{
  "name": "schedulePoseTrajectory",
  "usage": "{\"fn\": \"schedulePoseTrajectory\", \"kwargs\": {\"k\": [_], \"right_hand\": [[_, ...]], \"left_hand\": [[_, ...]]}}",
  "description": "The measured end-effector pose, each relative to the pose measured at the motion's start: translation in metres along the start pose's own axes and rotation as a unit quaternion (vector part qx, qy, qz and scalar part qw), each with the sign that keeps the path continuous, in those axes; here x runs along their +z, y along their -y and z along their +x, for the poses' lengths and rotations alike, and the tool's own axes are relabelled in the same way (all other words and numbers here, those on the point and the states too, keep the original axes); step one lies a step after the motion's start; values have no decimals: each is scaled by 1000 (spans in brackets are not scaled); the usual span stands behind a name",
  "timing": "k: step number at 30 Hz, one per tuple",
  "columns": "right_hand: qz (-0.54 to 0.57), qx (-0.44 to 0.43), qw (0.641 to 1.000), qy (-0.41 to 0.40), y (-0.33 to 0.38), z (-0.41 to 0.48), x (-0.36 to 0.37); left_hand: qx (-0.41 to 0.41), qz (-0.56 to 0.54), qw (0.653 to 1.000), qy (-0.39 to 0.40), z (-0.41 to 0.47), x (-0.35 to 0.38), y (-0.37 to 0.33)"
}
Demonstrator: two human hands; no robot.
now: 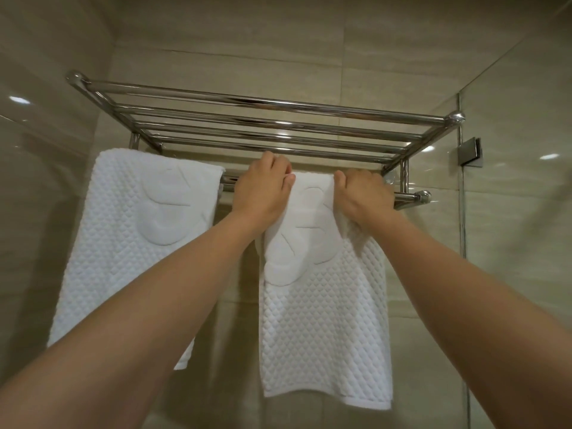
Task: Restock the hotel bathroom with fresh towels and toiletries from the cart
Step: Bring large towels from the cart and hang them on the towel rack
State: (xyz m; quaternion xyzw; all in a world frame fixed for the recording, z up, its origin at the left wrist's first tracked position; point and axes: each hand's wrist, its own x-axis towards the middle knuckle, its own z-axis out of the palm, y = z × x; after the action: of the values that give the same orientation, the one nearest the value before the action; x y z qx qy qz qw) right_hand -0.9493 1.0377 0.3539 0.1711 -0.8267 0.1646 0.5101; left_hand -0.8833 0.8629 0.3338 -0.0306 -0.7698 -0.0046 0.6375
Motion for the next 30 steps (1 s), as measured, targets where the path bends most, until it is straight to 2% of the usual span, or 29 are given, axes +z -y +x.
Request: {"fn": "schedulePoseTrajectory", "kwargs": {"k": [5, 9, 16, 21, 26, 30], "right_hand": [[53, 7, 998, 13, -1, -5, 3], [84, 0, 996, -3, -1, -6, 3], [78, -43, 995, -41, -8, -12, 6], [101, -56, 993, 31, -11, -9, -6], [54, -57, 997, 14, -10, -13, -12], [53, -39, 995, 74, -16, -22, -19]], "left_hand": [[65, 65, 994, 58, -10, 3, 11], [66, 117, 986, 95, -2, 4, 14], [31, 123, 984, 127, 1, 4, 13], [7, 153, 976, 157, -5, 8, 6], [-50, 119, 982, 140, -11, 6, -9], [-81, 110, 978, 159, -11, -5, -19]]}}
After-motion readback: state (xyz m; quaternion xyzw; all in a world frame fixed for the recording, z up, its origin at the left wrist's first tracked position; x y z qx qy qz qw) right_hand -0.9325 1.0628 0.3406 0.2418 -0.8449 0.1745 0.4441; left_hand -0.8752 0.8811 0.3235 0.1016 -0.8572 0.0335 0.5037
